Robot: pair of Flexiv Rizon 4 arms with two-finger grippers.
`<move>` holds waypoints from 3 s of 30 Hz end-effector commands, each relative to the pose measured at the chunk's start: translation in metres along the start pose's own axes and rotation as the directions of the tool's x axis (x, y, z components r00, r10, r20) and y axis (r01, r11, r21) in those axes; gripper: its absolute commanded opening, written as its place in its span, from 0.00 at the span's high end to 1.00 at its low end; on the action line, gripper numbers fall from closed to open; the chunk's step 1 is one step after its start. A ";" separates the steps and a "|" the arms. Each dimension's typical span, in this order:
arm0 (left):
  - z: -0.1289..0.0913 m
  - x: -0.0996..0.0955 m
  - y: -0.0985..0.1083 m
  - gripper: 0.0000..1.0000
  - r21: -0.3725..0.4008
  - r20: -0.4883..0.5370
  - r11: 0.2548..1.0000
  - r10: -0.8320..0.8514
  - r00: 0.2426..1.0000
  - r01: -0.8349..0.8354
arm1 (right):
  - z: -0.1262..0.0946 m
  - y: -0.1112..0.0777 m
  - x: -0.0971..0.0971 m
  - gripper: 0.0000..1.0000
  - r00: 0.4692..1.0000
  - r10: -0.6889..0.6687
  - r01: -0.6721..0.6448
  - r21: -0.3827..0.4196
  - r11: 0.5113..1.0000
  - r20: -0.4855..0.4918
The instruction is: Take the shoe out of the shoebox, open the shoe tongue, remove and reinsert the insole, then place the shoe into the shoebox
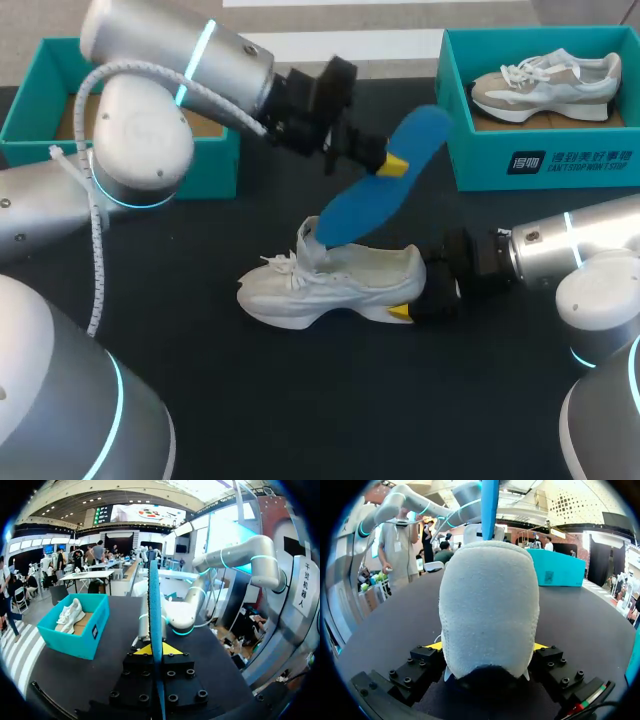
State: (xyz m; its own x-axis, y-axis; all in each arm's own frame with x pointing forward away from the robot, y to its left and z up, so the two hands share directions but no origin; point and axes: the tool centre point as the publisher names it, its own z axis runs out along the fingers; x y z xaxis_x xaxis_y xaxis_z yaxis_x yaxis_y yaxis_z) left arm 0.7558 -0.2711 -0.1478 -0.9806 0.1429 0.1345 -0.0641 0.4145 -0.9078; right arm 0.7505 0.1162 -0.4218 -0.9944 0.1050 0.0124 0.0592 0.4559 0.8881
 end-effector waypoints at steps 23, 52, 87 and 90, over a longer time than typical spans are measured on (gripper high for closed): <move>-0.046 0.010 -0.025 1.00 0.315 -0.145 0.946 -0.036 0.989 0.081 | 0.003 -0.001 -0.001 1.00 1.000 0.000 0.000 0.002 1.000 0.001; -0.078 0.097 -0.110 1.00 0.353 -0.285 0.678 -0.579 0.764 0.645 | 0.003 -0.001 -0.001 1.00 1.000 0.000 0.000 0.002 1.000 0.001; -0.068 0.146 -0.145 1.00 0.370 -0.381 0.632 -0.566 0.731 0.681 | 0.003 -0.001 -0.001 1.00 1.000 0.000 0.000 0.002 1.000 0.001; -0.068 0.146 -0.145 1.00 0.370 -0.381 0.632 -0.566 0.731 0.681 | 0.003 -0.001 -0.001 1.00 1.000 0.000 0.000 0.002 1.000 0.001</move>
State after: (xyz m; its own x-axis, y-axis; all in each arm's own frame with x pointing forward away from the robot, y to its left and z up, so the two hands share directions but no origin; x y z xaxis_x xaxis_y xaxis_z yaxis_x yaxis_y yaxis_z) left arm 0.6356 -0.2474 0.0317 -0.6100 0.2142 0.7629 -0.7770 0.0275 -0.6289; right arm 0.7506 0.1162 -0.4219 -0.9944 0.1050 0.0124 0.0592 0.4559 0.8880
